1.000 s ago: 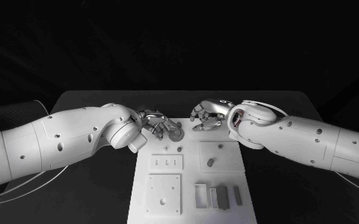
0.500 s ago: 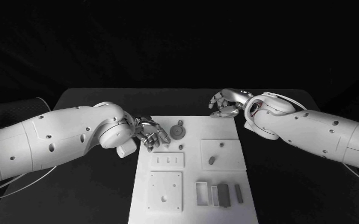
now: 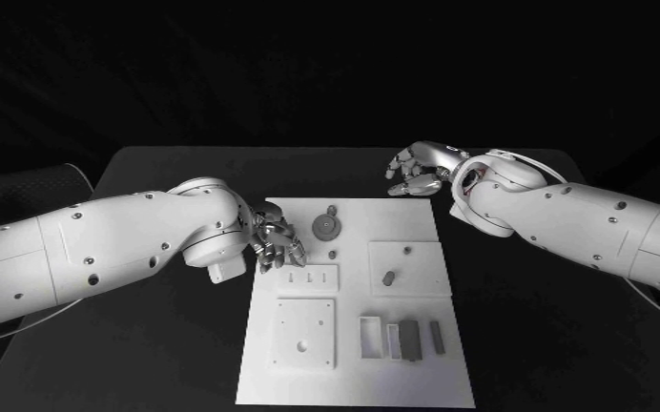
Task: Assemble the parts on the task board
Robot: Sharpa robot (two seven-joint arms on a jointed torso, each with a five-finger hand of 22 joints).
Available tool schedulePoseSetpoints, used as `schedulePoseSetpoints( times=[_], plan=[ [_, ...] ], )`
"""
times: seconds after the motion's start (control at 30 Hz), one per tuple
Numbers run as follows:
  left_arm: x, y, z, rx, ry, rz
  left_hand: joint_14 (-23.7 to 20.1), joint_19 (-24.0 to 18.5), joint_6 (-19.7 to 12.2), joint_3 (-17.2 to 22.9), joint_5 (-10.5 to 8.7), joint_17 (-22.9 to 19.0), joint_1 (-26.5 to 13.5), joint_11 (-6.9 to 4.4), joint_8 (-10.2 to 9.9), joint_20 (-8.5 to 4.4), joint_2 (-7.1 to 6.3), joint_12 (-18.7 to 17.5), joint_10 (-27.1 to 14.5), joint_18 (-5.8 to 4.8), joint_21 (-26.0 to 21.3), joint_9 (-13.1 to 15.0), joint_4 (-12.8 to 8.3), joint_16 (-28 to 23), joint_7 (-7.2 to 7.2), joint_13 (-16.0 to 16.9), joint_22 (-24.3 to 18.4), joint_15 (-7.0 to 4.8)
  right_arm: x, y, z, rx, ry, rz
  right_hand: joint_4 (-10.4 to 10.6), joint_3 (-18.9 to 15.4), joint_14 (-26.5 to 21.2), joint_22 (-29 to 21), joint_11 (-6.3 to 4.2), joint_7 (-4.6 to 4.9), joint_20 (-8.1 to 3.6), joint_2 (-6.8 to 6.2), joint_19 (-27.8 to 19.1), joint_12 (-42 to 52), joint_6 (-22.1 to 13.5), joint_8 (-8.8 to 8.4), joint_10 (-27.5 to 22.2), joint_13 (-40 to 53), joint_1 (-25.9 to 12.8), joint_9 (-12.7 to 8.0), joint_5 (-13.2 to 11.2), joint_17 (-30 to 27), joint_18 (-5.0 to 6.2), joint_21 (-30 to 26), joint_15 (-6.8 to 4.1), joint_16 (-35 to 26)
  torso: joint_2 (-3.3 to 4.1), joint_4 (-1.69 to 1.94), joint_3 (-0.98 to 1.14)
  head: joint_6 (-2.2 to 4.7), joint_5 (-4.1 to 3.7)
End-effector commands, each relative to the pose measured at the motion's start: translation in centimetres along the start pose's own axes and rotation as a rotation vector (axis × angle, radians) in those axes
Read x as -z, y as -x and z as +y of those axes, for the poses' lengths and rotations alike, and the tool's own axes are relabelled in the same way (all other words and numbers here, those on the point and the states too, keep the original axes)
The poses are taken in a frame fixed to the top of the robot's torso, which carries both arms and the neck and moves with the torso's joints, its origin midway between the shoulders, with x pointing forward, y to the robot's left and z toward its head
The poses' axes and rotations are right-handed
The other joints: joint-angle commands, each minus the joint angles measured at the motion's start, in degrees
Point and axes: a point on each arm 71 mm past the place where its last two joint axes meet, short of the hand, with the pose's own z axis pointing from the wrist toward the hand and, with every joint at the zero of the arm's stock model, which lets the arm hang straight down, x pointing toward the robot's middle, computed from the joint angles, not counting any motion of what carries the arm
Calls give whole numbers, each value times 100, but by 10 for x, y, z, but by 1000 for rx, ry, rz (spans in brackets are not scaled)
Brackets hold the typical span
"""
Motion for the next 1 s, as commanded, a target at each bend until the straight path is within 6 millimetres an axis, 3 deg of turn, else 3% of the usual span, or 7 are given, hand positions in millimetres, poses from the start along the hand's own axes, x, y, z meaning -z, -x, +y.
schedulePoseSetpoints(
  times=[0.03,0.27,0.63,1.0],
  plan=[
    [0,2,-2,-84,27,-60,-7,155,360,133,71,-89,-26,-142,526,-139,59,99,-85,5,74,1087,92,119,-352,12,138,-157,-1,0,2,5,12,-4,-6,2,8,64,39,59,17,12,-13,25,-31,-10,-15,-6,35,-6,26,6,80,-14,19,-4,-1,2,-3,-79,13],
    [-1,0,-5,-96,25,-58,17,207,430,160,101,-289,-118,-189,558,-201,52,278,-60,-10,212,1265,115,348,-400,0,136,-224,-1,1,4,3,14,-2,-5,1,9,65,37,58,19,18,-13,27,-23,-6,-14,-8,37,-6,27,6,80,-14,19,-3,1,-5,-3,-153,15],
    [-4,-10,-14,-135,19,0,31,240,518,131,-73,-457,-187,-234,566,-255,72,419,-24,-22,342,1387,161,558,-446,-25,135,-276,-2,0,7,2,18,3,-10,0,9,66,35,55,21,26,-14,30,-14,-3,-14,-11,44,-7,28,7,80,-14,18,-3,-1,-6,-1,-251,8],
    [-8,-16,-18,-147,16,23,29,241,553,112,-126,-522,-223,-248,558,-273,101,469,-11,-28,391,1425,187,643,-461,-39,136,-283,-3,-1,9,1,20,8,-11,-1,8,67,34,54,23,33,-15,32,-7,0,-15,-13,46,-8,28,7,80,-14,17,-3,1,-8,-1,-285,-5]
  ],
)
